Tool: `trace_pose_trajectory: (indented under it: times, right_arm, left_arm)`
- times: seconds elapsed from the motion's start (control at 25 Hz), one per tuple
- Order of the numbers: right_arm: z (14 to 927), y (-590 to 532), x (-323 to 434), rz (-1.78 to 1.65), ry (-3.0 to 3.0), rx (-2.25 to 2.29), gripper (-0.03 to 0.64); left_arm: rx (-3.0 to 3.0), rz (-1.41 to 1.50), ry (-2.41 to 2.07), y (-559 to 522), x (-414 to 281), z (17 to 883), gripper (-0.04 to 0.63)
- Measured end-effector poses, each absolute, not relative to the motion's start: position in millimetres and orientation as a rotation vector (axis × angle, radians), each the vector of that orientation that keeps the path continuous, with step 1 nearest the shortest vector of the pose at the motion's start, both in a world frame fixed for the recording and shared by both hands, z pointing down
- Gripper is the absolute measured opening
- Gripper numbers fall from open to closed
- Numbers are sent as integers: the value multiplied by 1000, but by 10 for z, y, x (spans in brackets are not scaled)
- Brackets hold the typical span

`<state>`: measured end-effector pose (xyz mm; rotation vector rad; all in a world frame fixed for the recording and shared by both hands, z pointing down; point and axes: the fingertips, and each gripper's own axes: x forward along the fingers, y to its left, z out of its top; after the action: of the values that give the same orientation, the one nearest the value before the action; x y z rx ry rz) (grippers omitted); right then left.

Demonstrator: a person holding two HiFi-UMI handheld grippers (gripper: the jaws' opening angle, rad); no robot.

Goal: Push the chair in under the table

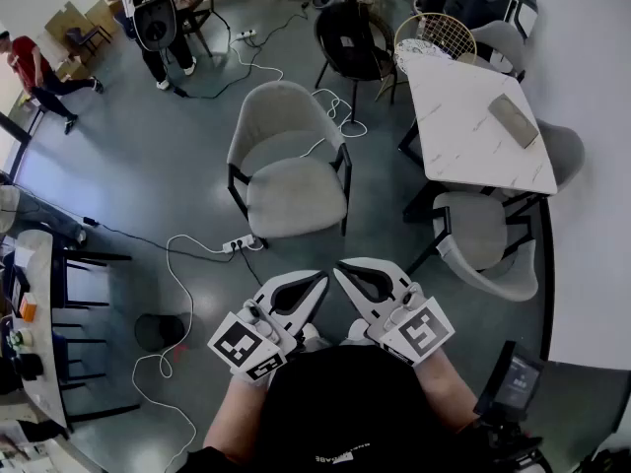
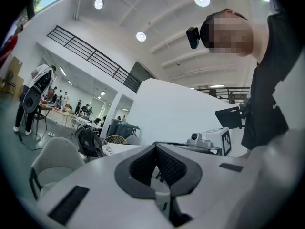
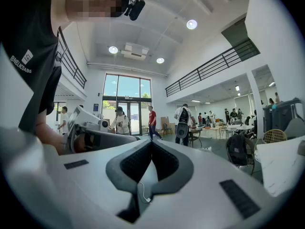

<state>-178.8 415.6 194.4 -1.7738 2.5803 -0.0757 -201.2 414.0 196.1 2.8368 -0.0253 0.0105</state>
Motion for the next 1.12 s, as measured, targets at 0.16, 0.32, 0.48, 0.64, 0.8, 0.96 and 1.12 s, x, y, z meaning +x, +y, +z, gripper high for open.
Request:
trace_pose_trajectory:
  times: [0.16,0.32,0.48,0.64,0.8,0.96,1.12]
  right_arm:
    - [1947,4017,-1865,-106,2559,-1781,12]
    - [1951,3906,-2015,-99,2564,-1795,12]
    - [2011,3784,-2187,-129,2554,-1798,12]
    - [2043,3700,-2299,-184,2505,-1783,12]
    - [2157,3610,-2403,-229,2499,-1808,12]
    - [2252,3457,-2367,-256,2493,-1823,12]
    - [2276,3210,-2202,-295,2470,-1806,12]
  left_arm:
    - [2862,-20,-54,4024,-2122,1938,6]
    - [2798,-45,-92,3848,-2314,1972,6]
    - [2809,5,-46,3772,-2491,2070,5]
    - [2784,21,-22,3651,-2643,2170,6]
    - [2749,32,-20,3519,-2800,2292,6]
    - [2729,40,-30,3374,-2826,2386,6]
    - [2714,66,-42,3183,-2700,2428,6]
